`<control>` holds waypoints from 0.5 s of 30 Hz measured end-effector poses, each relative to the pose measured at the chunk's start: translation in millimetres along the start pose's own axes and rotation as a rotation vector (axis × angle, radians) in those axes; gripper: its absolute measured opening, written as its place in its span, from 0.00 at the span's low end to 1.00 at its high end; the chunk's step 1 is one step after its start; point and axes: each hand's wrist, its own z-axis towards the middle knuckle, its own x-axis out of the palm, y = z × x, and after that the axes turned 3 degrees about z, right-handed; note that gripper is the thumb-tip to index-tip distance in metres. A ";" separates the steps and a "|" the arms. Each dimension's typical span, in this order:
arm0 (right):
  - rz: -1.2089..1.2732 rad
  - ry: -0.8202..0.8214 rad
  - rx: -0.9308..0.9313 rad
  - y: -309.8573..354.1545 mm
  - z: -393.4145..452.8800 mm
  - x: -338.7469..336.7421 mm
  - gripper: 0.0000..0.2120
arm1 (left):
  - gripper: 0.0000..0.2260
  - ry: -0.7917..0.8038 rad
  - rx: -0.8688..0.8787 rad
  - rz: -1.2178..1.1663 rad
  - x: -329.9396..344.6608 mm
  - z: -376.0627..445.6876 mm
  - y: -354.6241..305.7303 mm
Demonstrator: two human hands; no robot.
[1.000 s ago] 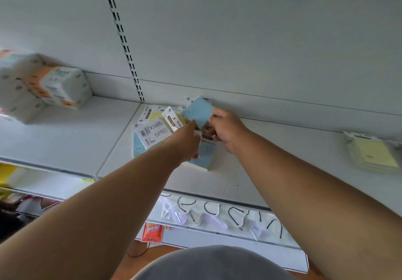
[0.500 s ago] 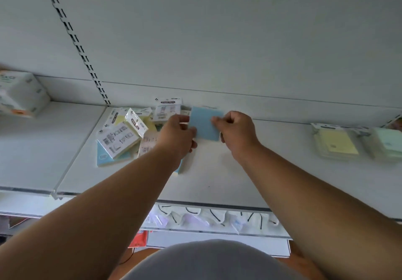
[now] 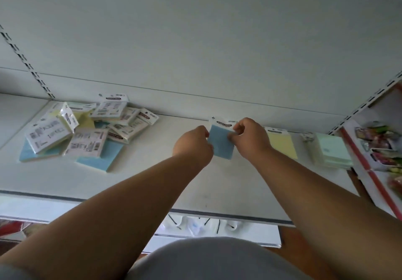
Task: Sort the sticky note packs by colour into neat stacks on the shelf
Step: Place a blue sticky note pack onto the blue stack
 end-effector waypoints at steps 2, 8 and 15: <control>-0.089 0.025 -0.023 -5.8 5.4 -1.1 0.08 | 0.12 -0.022 0.001 0.102 11.1 1.0 -7.1; -0.399 0.052 -0.068 -9.5 10.9 4.8 0.14 | 0.13 -0.077 -0.057 0.193 27.4 2.7 -9.2; -0.375 0.061 -0.248 0.4 -0.9 17.5 0.09 | 0.12 -0.159 -0.043 0.102 21.1 -24.8 16.4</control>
